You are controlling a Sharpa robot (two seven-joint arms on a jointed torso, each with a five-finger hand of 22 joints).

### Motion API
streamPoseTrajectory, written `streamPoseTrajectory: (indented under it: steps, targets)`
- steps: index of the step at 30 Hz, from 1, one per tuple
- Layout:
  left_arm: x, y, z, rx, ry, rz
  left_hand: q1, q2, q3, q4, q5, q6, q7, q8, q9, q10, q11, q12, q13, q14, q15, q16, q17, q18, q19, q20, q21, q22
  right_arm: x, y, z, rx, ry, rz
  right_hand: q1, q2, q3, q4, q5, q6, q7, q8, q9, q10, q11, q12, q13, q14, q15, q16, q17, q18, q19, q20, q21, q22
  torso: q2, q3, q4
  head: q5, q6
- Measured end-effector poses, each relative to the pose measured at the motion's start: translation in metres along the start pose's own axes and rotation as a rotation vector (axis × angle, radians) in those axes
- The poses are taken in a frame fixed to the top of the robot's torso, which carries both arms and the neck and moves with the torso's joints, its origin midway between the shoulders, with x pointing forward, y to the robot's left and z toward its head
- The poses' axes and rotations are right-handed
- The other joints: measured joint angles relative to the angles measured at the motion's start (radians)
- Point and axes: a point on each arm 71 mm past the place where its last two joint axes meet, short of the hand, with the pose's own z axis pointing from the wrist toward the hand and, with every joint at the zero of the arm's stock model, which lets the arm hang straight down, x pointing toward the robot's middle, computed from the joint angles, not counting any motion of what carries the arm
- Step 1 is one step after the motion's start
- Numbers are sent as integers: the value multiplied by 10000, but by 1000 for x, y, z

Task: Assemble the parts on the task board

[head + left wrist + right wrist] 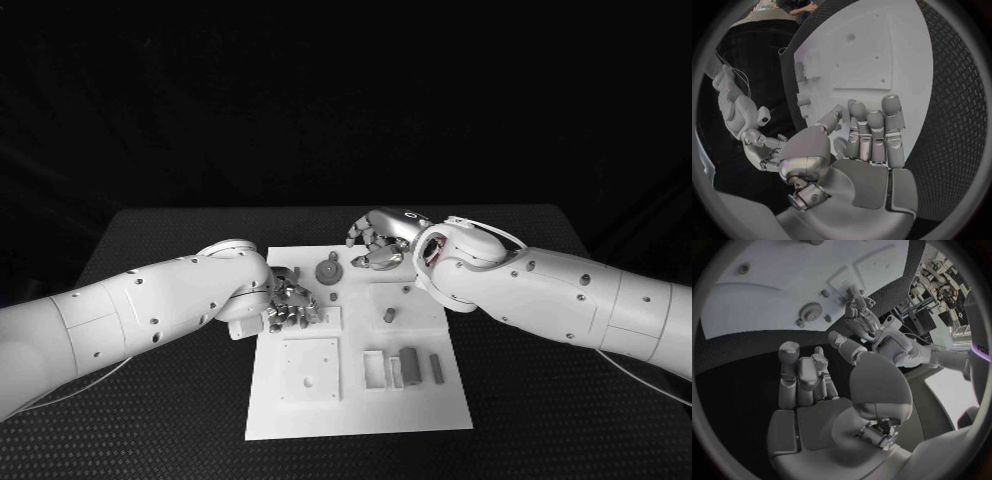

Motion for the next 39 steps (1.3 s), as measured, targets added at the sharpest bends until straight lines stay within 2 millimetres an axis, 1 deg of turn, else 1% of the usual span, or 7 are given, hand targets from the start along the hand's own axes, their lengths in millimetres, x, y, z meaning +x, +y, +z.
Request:
streamPoseTrajectory:
  steps: [8, 11, 15, 24, 31, 35, 39]
  targets:
    - [0, 1, 0, -42, -7, -5, -261, -346, -121, 254, 60, 37, -37, -21, 19, 20, -20, 0, 0, 74, -75, 0, -18, 0, -69, -69, 1, 0, 0, 0, 0, 7, 0, -2, 0, 0, 0, 0, 0, 1, -2, 0, 0, 0, 0, 0, -8, 0, 0, 0, 0, 0, -2, 2, 0, 0, 1, 0, 0, -5, -12]
    - [0, 2, 0, -66, -15, -8, -366, -449, -448, 150, 119, 72, -72, -82, 62, 19, -22, 0, 0, 69, -114, 0, -29, 1, -104, -105, 1, 5, 0, 0, 0, 9, 2, -3, 0, 0, 0, 0, 0, 2, -3, 0, 1, 0, 0, 0, -8, 0, 0, 0, 1, -1, -2, 3, 0, 0, 2, -3, 0, -12, -12]
    - [0, 2, 1, -83, -25, -12, -478, -561, -546, 168, 126, 100, -101, -83, 88, 19, -22, 0, 0, 53, -131, 1, -37, 1, -106, -106, 0, 8, 0, 0, 0, 10, 4, -3, 0, 0, 0, 0, 0, 4, -6, -26, 1, 0, 0, 0, -8, 0, 0, 0, -7, 0, -15, 17, 0, 0, 2, -5, 1, -14, -12]
    - [-1, 2, 1, -89, -26, -20, -636, -638, -666, 223, 127, 93, -94, -127, 91, 18, -21, 0, 0, 52, -131, 1, -41, 3, -106, -106, 0, 7, 0, 0, 0, 11, 5, -4, 0, 0, 0, 0, 0, 17, -21, -34, 2, 0, 0, 0, -8, 0, 0, 0, -7, 0, -14, 17, 0, 0, 1, -11, 4, -19, -25]
    - [0, 2, 1, -90, -21, -33, -845, -847, -808, 319, 79, 92, -93, -130, 91, 18, -21, 0, 0, 52, -130, 1, -51, 3, -106, -105, 0, 5, 0, -1, 0, 12, 2, -4, 0, 0, 4, -3, 0, 15, -27, -33, 2, 0, 0, 0, -7, 0, 0, 0, -6, 1, 38, -1, 0, 0, -1, -12, 4, -21, -31]
    - [-1, 2, 1, -89, -16, -48, -847, -850, -847, 358, 79, 92, -93, -179, 95, 18, -21, 0, 0, 52, -129, 1, -57, 5, -105, -104, 0, 5, 0, -1, 0, 10, 1, -4, 0, 0, 29, -29, 0, 15, -29, -33, -7, 0, 0, 0, -16, 0, -1, 0, -6, 1, 39, -1, 0, 0, -2, -12, 5, -21, -32]
    - [-1, 3, 1, -87, -11, -59, -931, -933, -847, 358, 39, 92, -93, -182, 100, 18, -21, 0, 0, 52, -128, 0, -59, 4, -105, -104, -40, 5, 0, -1, 0, 11, 1, -4, 0, 0, 29, -29, 0, 10, -26, -32, -7, 0, 0, 0, -16, 1, -1, 0, -4, 0, 39, 0, 0, 0, -2, -11, 5, -22, -32]
